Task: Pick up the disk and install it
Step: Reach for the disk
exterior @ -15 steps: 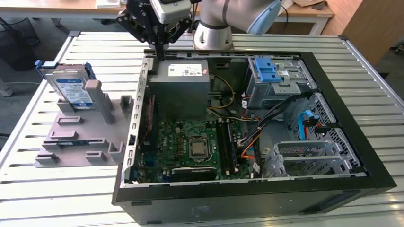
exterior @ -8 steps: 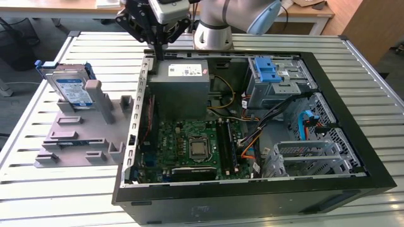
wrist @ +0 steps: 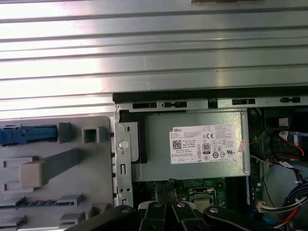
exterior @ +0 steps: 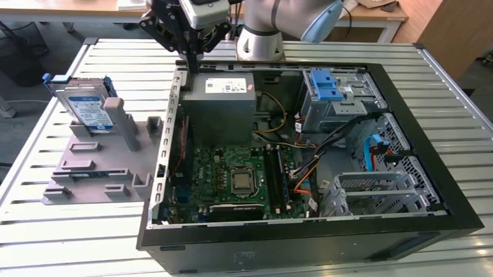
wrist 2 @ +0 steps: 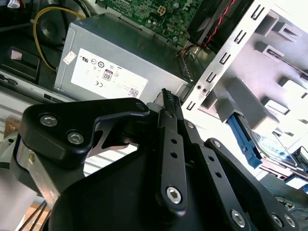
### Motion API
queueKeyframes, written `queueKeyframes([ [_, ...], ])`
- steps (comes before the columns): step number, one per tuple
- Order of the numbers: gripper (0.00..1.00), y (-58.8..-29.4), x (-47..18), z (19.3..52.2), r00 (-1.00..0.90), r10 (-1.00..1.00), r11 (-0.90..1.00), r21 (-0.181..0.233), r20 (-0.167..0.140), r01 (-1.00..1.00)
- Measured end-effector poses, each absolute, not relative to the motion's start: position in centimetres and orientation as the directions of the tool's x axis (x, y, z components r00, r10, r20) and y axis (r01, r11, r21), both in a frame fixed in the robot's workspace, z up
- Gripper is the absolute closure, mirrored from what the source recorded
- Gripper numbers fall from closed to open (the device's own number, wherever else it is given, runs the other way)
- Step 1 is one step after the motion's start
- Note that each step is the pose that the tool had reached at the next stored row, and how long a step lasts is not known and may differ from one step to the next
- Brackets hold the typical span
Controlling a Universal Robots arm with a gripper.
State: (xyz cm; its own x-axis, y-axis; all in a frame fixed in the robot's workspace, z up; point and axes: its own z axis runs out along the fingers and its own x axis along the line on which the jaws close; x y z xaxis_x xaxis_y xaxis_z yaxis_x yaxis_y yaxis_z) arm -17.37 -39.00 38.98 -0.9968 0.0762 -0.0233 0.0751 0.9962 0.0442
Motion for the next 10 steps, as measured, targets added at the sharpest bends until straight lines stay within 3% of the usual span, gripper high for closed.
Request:
queueKeyframes([
  [10, 0.89, -38.94, -17.63, 38.93, -0.997, 0.076, 0.996, 0.044, -0.023, 0.075],
])
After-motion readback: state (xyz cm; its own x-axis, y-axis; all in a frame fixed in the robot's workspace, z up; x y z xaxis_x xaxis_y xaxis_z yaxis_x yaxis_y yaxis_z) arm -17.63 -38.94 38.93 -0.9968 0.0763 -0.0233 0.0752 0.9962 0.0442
